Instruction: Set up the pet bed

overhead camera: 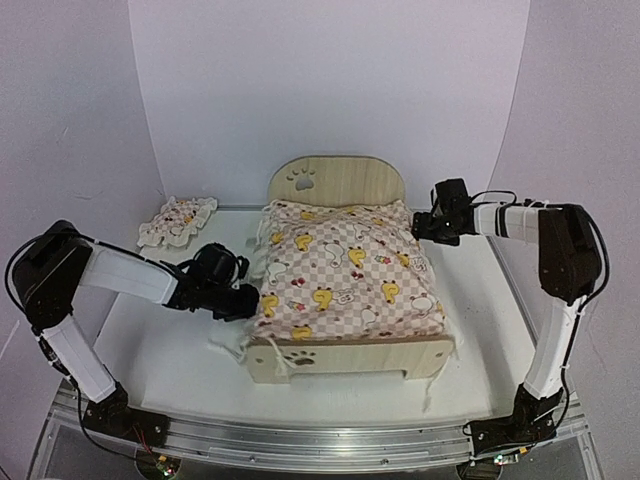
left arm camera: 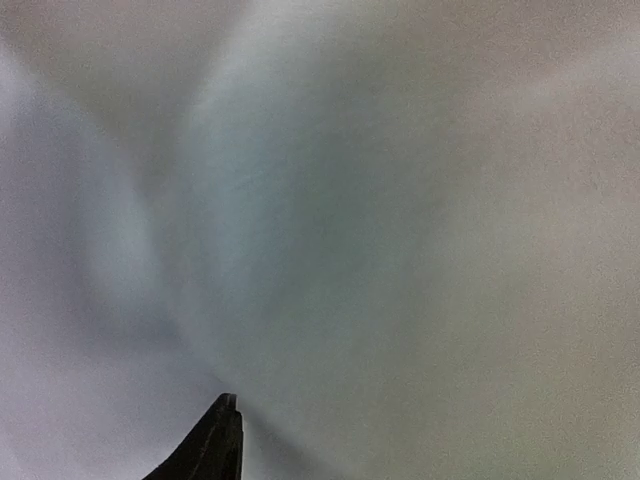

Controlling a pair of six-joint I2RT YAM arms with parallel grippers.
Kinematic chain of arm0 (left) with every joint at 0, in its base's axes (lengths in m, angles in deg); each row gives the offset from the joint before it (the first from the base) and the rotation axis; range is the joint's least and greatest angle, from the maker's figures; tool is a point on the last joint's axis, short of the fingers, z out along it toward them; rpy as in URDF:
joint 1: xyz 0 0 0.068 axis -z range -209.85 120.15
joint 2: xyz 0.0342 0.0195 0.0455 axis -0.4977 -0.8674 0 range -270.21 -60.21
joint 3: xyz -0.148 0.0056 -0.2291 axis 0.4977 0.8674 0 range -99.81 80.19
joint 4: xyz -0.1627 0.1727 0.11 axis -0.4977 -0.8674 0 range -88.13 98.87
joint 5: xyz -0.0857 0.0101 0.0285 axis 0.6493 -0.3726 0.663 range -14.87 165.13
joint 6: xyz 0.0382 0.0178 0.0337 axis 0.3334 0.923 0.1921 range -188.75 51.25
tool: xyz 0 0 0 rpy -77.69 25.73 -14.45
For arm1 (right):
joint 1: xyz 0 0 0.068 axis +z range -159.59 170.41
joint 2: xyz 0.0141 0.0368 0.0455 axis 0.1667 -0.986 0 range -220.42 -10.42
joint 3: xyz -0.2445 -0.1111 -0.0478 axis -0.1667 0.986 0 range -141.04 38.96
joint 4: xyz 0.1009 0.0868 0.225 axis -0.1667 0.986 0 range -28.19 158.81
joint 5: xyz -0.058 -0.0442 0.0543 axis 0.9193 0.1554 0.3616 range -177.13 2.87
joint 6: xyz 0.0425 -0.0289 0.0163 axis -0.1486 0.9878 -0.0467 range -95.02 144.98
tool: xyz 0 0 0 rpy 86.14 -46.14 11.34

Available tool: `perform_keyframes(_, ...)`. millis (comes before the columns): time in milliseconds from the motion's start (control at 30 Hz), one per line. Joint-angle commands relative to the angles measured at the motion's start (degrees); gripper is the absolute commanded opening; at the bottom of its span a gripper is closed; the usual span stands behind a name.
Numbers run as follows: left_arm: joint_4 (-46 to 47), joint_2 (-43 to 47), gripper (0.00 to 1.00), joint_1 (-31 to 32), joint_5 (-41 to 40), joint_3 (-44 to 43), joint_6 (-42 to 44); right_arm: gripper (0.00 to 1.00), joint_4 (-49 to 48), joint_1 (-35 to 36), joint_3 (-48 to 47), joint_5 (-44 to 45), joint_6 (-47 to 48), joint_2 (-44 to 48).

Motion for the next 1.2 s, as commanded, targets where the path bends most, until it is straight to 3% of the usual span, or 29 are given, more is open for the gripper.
perform_keyframes(0,4.63,5.81,0.46,16.05,-8.64,1.65,-10.27,0.89,-5.18,3.74,-13.55,-15.29,13.31,-6.11)
perform_keyframes(67,2.35,10.33,0.48,17.13,-12.01,4.09,-9.9,0.96,-1.16,3.49,-15.53,-6.03,15.21,-5.05)
perform_keyframes(133,-6.85,16.05,0.58,17.13,-20.54,4.37,-8.15,0.98,5.56,3.04,-17.65,5.95,15.94,-2.49)
perform_keyframes(267,-18.07,29.09,0.79,15.43,-33.62,2.99,-0.88,0.98,28.38,1.68,-26.05,29.96,12.63,0.11)
perform_keyframes(333,-19.41,33.76,0.87,11.09,-34.91,1.51,2.57,0.98,36.73,1.68,-24.74,33.47,7.58,3.84)
perform_keyframes(400,-15.93,35.95,0.9,4.69,-31.55,0.33,6.4,0.98,40.74,2.54,-17.47,26.59,1.49,10.38)
perform_keyframes(533,-4.52,30.81,0.95,-3.08,-23.7,-5.83,14.4,0.98,32.47,4.9,5.27,7.02,-4.64,31.5)
perform_keyframes(733,3.65,13.33,0.96,-9.26,-11.33,-20.51,25.26,0.98,38.93,4.23,18.94,0.32,-13.77,53.32)
perform_keyframes(867,9.34,4.55,0.95,-14.73,5.22,-25.59,26.34,0.98,28.94,3.15,31.44,-12.24,-23.62,65.84)
perform_keyframes(1000,10.96,-3.05,0.94,-18.15,20.56,-32.02,24.72,0.98,18.0,3.02,40.7,-16.22,-30.77,70.6)
perform_keyframes(1167,10.68,-8.07,0.84,-18.19,34.42,-35.04,23.13,0.98,8.85,3.01,42.98,-20.86,-29.94,63.08)
